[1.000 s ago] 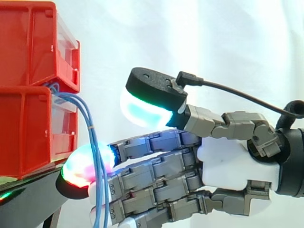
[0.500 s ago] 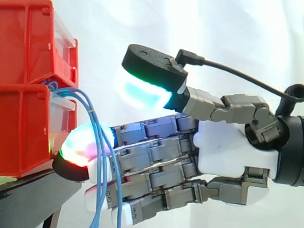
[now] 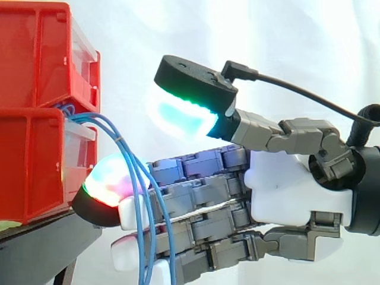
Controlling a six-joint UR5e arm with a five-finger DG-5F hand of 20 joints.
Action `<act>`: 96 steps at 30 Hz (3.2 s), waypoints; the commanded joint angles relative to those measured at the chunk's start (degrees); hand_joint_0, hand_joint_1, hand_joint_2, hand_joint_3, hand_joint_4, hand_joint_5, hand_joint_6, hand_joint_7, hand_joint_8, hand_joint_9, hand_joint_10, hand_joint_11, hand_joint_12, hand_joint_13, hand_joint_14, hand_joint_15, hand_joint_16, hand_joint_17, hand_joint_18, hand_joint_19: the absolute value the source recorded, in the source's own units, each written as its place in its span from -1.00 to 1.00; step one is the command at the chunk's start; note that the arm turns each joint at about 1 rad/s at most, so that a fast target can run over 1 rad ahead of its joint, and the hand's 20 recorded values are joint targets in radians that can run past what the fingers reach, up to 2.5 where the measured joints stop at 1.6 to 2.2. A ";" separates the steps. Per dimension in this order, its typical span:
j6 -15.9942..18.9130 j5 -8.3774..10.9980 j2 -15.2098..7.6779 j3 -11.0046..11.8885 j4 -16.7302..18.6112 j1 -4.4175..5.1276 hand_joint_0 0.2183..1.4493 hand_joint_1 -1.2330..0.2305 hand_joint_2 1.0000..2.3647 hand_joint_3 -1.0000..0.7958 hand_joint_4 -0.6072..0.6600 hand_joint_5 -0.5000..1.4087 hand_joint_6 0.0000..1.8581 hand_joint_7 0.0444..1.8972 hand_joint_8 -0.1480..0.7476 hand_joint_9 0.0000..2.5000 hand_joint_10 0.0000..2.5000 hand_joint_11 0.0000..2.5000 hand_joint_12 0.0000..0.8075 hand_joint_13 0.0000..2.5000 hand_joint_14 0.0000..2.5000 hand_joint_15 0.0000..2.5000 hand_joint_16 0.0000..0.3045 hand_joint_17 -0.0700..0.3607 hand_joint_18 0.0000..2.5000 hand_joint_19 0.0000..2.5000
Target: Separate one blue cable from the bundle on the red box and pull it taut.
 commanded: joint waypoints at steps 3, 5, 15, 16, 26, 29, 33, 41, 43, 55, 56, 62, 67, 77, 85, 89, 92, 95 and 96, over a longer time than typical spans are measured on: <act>1.95 0.01 -0.04 0.20 -0.88 0.49 -0.42 -0.27 -0.99 -0.37 0.29 -0.57 -0.37 0.18 -0.22 -0.26 -0.99 -0.64 -0.15 -0.41 -0.98 -0.60 -0.73 -0.25 -0.47 -0.64; 3.27 0.01 -0.04 0.20 -1.41 0.66 -0.42 -0.27 -0.99 -0.37 0.29 -0.57 -0.37 0.18 -0.22 -0.25 -0.99 -0.64 -0.15 -0.41 -0.98 -0.60 -0.73 -0.25 -0.46 -0.64; 9.69 0.01 0.13 2.48 -6.86 1.45 -0.41 -0.29 -0.98 -0.23 0.18 -0.59 -0.25 0.05 -0.22 -0.26 -0.99 -0.61 -0.15 -0.41 -0.98 -0.59 -0.73 -0.25 -0.46 -0.65; 9.95 0.01 0.13 3.10 -7.74 1.45 -0.41 -0.30 -0.98 -0.20 0.18 -0.60 -0.23 0.02 -0.23 -0.26 -0.99 -0.60 -0.15 -0.41 -0.98 -0.60 -0.73 -0.25 -0.46 -0.65; 10.74 0.19 0.13 7.05 -16.09 1.63 -0.39 -0.34 -0.98 -0.14 0.23 -0.65 -0.08 -0.23 -0.22 -0.29 -0.99 -0.58 -0.14 -0.42 -0.98 -0.58 -0.73 -0.25 -0.47 -0.64; 10.74 0.19 0.13 7.05 -15.73 1.81 -0.42 -0.33 -0.98 -0.24 0.24 -0.65 -0.09 -0.25 -0.21 -0.28 -0.99 -0.58 -0.14 -0.42 -0.98 -0.58 -0.73 -0.25 -0.46 -0.64; 10.74 0.28 0.05 6.97 -15.82 1.98 -0.46 -0.28 -0.99 -0.29 0.26 -0.63 -0.16 -0.18 -0.21 -0.28 -0.99 -0.58 -0.12 -0.42 -0.98 -0.59 -0.72 -0.23 -0.46 -0.64; 12.15 0.01 0.05 2.75 -13.98 1.81 -0.50 -0.22 -0.99 -0.34 0.30 -0.60 -0.33 0.04 -0.19 -0.28 -0.99 -0.59 -0.10 -0.42 -0.98 -0.58 -0.71 -0.21 -0.47 -0.63; 13.55 0.01 -0.13 2.31 -13.10 1.81 -0.50 -0.22 -0.99 -0.34 0.29 -0.59 -0.37 0.11 -0.19 -0.28 -0.99 -0.59 -0.10 -0.43 -0.98 -0.58 -0.71 -0.21 -0.47 -0.63; 17.68 -2.71 -3.65 5.21 -12.13 1.10 -0.51 -0.19 -0.99 -0.34 0.30 -0.59 -0.40 0.17 -0.19 -0.29 -0.99 -0.60 -0.10 -0.43 -0.98 -0.58 -0.71 -0.21 -0.47 -0.63; 17.60 -2.71 -3.65 5.56 -12.22 1.10 -0.51 -0.19 -0.99 -0.34 0.30 -0.59 -0.40 0.17 -0.19 -0.29 -0.99 -0.59 -0.10 -0.42 -0.98 -0.58 -0.71 -0.21 -0.47 -0.63; 14.87 -2.71 -3.65 6.44 -11.52 1.37 -0.50 -0.19 -0.99 -0.34 0.29 -0.59 -0.41 0.19 -0.19 -0.29 -0.99 -0.60 -0.10 -0.42 -0.98 -0.58 -0.71 -0.21 -0.47 -0.63; 12.76 -2.45 -3.65 6.70 -9.32 1.45 -0.50 -0.19 -0.99 -0.34 0.30 -0.59 -0.42 0.19 -0.19 -0.29 -0.99 -0.60 -0.11 -0.42 -0.98 -0.58 -0.71 -0.22 -0.47 -0.63; 13.03 -2.63 -3.56 7.40 -9.67 0.84 -0.48 -0.19 -0.99 -0.32 0.31 -0.58 -0.43 0.22 -0.20 -0.29 -0.99 -0.60 -0.12 -0.42 -0.98 -0.57 -0.72 -0.22 -0.47 -0.63; 13.20 -2.63 -3.56 7.93 -12.13 -0.83 -0.47 -0.20 -0.99 -0.32 0.30 -0.58 -0.43 0.24 -0.21 -0.28 -0.99 -0.59 -0.13 -0.42 -0.98 -0.58 -0.72 -0.23 -0.46 -0.63; 13.29 -2.89 -3.56 7.84 -13.45 -1.89 -0.46 -0.20 -0.99 -0.31 0.30 -0.58 -0.43 0.25 -0.20 -0.28 -0.99 -0.60 -0.13 -0.42 -0.98 -0.59 -0.73 -0.24 -0.46 -0.63; 13.20 -2.98 -3.56 7.93 -13.80 -2.32 -0.43 -0.22 -0.98 -0.27 0.27 -0.58 -0.42 0.23 -0.21 -0.28 -0.99 -0.58 -0.14 -0.41 -0.98 -0.58 -0.73 -0.24 -0.46 -0.63; 13.03 -2.98 -3.03 8.02 -14.42 -2.68 -0.42 -0.24 -0.98 -0.23 0.24 -0.59 -0.35 0.14 -0.21 -0.28 -0.99 -0.59 -0.14 -0.41 -0.98 -0.58 -0.73 -0.25 -0.46 -0.63; 12.76 -2.98 -2.85 8.28 -14.86 -2.68 -0.41 -0.25 -0.98 -0.20 0.21 -0.61 -0.30 0.06 -0.20 -0.28 -0.99 -0.59 -0.14 -0.41 -0.98 -0.58 -0.73 -0.24 -0.46 -0.63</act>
